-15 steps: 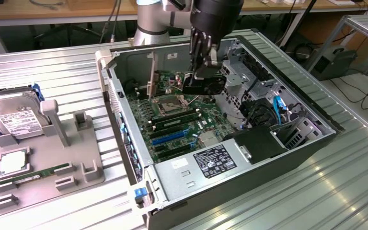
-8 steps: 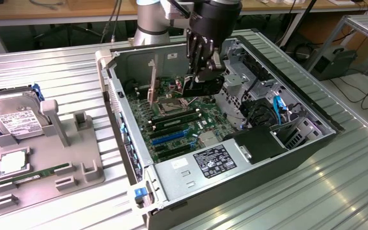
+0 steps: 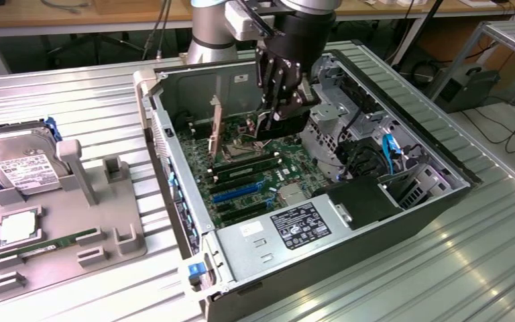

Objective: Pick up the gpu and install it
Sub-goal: 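Insert the gpu into the slot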

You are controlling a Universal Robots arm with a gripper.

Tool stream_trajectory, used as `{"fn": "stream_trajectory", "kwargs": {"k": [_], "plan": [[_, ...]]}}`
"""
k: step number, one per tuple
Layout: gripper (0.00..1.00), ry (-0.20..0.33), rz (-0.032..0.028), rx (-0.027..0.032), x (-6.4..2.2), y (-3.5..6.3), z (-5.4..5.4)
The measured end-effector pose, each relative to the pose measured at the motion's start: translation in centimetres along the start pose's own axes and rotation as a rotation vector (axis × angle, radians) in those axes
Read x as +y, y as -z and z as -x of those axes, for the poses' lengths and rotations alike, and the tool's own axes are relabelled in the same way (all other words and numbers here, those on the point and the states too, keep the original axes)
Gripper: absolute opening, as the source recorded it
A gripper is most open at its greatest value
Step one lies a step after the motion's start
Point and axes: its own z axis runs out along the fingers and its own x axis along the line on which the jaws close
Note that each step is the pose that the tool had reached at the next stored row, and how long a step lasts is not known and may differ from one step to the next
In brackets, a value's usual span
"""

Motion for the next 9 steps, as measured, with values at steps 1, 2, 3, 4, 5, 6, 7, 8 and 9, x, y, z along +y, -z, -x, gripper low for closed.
{"fn": "stream_trajectory", "kwargs": {"k": [1,2,3,4,5,6,7,8,9], "plan": [[0.26,0.000,0.0000,-0.0001,0.00,0.00,0.00],[0.26,0.000,-0.0001,-0.0002,0.00,-0.01,0.00],[0.26,0.000,-0.0001,-0.0003,0.00,-0.01,0.00],[0.26,0.000,-0.0001,-0.0003,0.00,-0.01,0.00],[0.26,0.000,-0.0001,-0.0003,0.00,-0.01,0.00],[0.26,0.000,-0.0001,-0.0003,0.00,-0.01,0.00],[0.26,0.000,-0.0001,-0.0003,0.00,-0.01,0.00],[0.26,0.000,-0.0001,-0.0003,0.00,-0.01,0.00],[0.26,0.000,-0.0001,-0.0003,0.00,-0.01,0.00]]}}
